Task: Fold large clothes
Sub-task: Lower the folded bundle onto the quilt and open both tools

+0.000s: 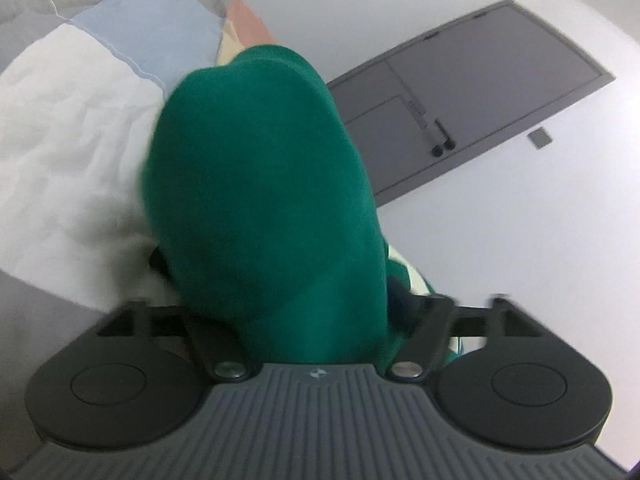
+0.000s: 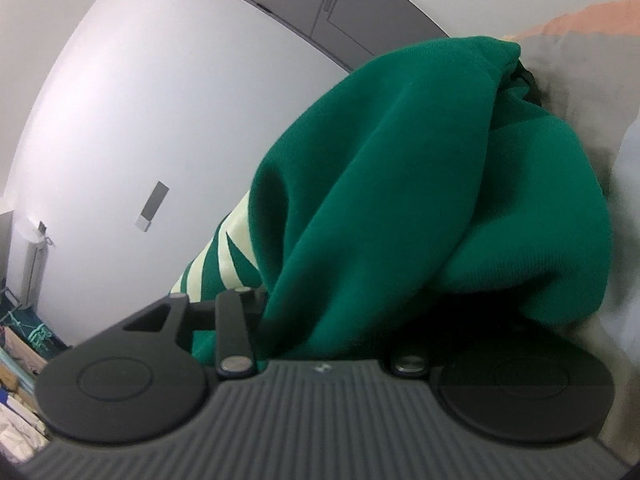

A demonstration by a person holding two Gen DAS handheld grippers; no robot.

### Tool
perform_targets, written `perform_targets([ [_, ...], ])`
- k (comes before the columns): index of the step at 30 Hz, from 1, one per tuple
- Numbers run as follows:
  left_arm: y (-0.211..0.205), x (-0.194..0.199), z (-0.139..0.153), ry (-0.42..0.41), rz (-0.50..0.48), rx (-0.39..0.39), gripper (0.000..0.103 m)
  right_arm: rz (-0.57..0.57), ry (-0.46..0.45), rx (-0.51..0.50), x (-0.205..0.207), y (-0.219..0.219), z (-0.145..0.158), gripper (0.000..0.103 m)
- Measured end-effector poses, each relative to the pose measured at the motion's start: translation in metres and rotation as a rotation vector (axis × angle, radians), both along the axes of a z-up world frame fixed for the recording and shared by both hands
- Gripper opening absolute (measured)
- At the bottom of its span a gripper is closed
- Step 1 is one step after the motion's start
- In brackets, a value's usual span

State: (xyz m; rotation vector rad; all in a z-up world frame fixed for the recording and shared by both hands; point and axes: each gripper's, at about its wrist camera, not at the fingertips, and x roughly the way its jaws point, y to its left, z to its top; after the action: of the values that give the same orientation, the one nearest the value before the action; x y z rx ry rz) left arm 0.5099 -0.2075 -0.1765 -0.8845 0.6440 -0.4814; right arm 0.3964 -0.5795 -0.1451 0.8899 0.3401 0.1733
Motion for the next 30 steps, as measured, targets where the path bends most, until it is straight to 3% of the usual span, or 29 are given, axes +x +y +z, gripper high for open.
perform_targets([
  [5, -0.001, -0.019, 0.017, 0.054, -0.01, 0.167, 0.095, -0.061, 0.082, -0.032, -0.014, 0.0, 0.004, 0.073],
  [12, 0.006, -0.081, 0.077, -0.029, 0.048, 0.397, 0.095, -0.088, 0.095, -0.175, -0.071, 0.02, 0.036, 0.075],
  [16, 0.006, -0.134, 0.13, -0.12, 0.062, 0.483, 0.095, -0.074, 0.048, -0.243, -0.102, 0.023, 0.075, 0.075],
  [22, -0.004, -0.207, 0.209, -0.258, 0.051, 0.588, 0.094, -0.048, -0.11, -0.285, -0.144, 0.043, 0.16, 0.075],
  [26, -0.012, -0.257, 0.245, -0.335, 0.037, 0.668, 0.095, -0.003, -0.177, -0.339, -0.174, 0.066, 0.206, 0.075],
  [30, -0.015, -0.305, 0.266, -0.399, 0.023, 0.708, 0.095, 0.028, -0.197, -0.442, -0.204, 0.093, 0.232, 0.075],
])
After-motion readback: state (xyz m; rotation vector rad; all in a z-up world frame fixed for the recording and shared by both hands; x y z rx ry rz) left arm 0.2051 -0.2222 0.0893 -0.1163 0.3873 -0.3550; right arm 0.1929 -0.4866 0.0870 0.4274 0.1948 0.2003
